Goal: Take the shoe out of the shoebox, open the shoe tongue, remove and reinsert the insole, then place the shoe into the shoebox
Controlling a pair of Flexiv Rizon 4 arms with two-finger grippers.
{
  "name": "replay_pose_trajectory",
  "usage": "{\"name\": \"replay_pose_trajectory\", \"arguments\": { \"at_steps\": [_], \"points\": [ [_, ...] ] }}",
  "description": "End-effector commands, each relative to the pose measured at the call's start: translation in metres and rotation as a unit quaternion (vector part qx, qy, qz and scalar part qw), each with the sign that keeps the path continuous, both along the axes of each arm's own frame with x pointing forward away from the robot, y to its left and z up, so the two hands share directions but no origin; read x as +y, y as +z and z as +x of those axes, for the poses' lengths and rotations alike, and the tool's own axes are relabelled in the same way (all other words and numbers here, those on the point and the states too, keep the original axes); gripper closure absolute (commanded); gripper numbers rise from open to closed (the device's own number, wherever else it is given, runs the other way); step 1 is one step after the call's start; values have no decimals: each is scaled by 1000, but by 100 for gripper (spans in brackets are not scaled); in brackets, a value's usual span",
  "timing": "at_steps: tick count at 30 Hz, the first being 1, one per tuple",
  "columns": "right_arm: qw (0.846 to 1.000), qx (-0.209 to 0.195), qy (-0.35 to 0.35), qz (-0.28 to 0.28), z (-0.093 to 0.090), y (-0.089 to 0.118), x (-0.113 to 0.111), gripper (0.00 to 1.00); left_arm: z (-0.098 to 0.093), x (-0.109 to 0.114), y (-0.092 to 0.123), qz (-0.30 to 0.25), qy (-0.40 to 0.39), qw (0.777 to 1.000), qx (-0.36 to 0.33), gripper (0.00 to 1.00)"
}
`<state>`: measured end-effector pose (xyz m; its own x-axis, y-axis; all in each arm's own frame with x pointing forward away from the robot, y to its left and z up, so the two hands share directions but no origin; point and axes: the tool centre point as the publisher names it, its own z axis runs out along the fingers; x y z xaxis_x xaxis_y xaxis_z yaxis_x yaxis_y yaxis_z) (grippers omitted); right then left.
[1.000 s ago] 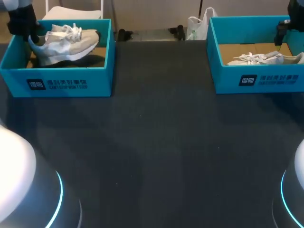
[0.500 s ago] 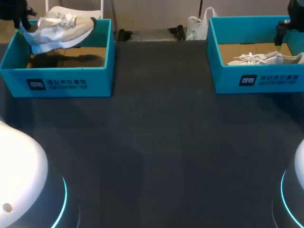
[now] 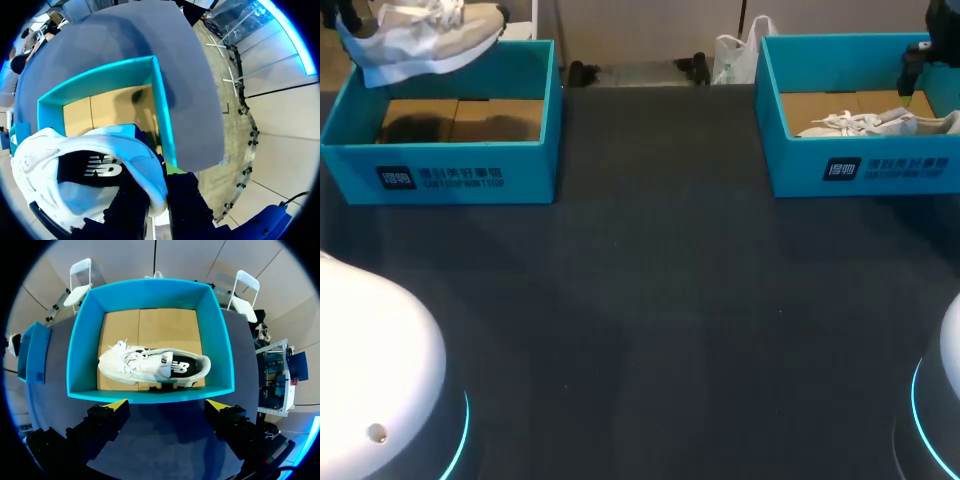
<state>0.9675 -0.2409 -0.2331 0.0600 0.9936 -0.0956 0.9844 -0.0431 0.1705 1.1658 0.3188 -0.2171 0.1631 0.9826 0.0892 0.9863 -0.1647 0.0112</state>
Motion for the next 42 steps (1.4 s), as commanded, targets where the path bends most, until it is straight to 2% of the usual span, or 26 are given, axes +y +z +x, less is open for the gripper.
{"name": "replay_pose_trajectory", "arguments": {
  "at_steps": [1, 15, 18, 30, 42],
  "points": [
    [1000, 1, 0, 0, 1, 0, 0, 0, -5, -1, 8, 1, -1, 1000, -2, 100],
    [1000, 1, 0, 0, 1, 0, 0, 0, -5, -1, 8, 1, -1, 1000, -2, 100],
    [1000, 1, 0, 0, 1, 0, 0, 0, -14, -8, 17, 33, 15, 999, -19, 100],
    [1000, 1, 0, 0, 1, 0, 0, 0, -37, -9, 33, 84, 56, 994, -43, 100],
    [1000, 1, 0, 0, 1, 0, 0, 0, -66, -6, 44, 100, 62, 991, -58, 100]
  ]
}}
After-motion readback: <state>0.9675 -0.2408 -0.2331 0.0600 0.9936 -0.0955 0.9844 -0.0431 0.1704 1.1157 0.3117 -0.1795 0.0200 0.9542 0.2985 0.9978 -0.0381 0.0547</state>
